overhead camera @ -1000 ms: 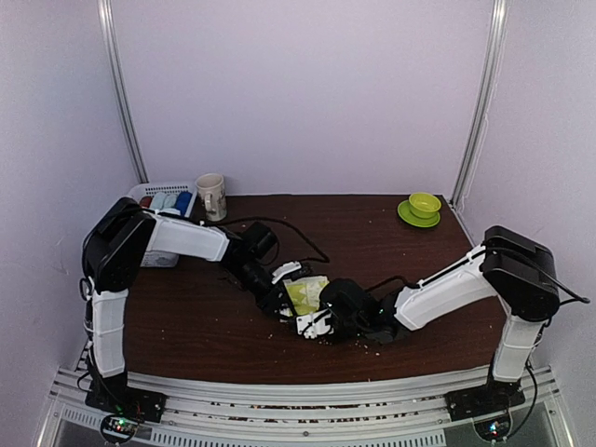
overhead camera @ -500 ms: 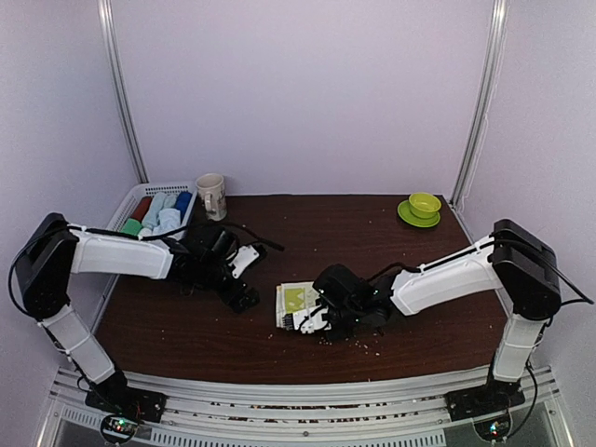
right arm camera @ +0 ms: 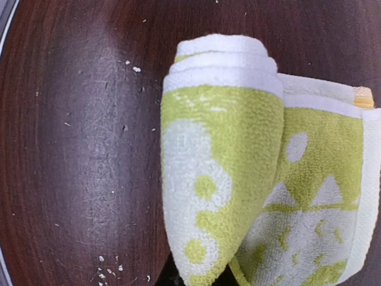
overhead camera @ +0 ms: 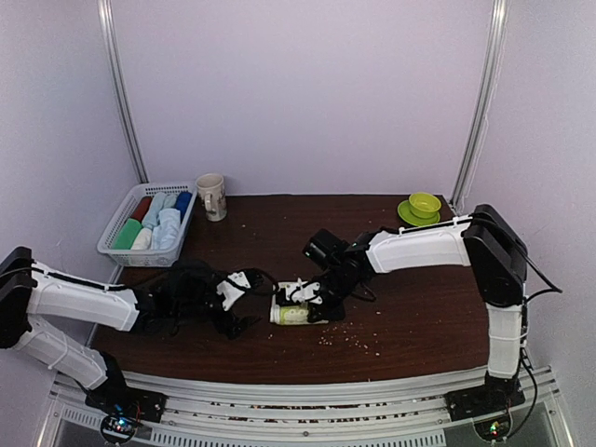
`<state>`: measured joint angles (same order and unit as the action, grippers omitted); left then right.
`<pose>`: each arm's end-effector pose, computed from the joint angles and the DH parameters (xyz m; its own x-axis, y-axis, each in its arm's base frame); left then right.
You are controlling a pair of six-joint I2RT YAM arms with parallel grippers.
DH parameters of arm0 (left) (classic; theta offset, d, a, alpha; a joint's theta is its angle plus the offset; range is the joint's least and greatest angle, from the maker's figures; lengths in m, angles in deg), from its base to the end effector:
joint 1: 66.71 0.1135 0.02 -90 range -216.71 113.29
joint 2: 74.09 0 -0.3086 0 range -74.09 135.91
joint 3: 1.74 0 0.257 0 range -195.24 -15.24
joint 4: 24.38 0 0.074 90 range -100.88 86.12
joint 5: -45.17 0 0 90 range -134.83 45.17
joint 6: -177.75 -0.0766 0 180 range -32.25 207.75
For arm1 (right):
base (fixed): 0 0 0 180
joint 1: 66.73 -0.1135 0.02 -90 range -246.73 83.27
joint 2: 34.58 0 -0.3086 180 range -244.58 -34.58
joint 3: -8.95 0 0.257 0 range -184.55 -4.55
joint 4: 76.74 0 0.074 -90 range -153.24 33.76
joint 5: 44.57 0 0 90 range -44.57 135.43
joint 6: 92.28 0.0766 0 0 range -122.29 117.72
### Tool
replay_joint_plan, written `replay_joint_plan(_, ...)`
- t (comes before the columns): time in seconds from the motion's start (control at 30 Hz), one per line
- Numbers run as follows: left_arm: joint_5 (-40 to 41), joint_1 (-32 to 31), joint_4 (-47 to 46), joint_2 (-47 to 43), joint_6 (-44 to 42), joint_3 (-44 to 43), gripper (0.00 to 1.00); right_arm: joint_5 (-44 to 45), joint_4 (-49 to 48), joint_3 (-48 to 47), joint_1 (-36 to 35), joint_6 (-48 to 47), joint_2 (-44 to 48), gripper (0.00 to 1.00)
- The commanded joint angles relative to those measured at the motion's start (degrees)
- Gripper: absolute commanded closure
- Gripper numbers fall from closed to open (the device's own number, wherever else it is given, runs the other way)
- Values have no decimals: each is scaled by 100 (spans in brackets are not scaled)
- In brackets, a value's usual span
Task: Roll the towels
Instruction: Roll the towel at the center of the board.
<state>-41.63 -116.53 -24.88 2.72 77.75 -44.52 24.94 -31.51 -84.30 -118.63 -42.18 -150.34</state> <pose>0.1891 -0.2173 0.1870 -0.2237 0.5336 -0.8156 0.7836 0.5961 0.1751 0.2546 0.3681 0.1581 0.0872 -0.8625 -0.4984 -0.9946 -0.1038 0.0055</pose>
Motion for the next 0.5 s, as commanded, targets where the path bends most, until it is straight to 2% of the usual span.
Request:
replay_joint_plan(0.0, 422, -449, -1262, -351, -752, 388, 8, -781, 1571, -551, 233, 173, -756, 100)
replay_joint_plan(0.2, 633, -1085, -1555, -104, -1511, 580, 10, -1226, 2391, -1277, 518, 217, -1479, 100)
replay_joint_plan(0.47, 1326, -1601, -1524, 1109, -1996, 20, 15, -1492, 2685, -1519, 593, 238, -1824, 100)
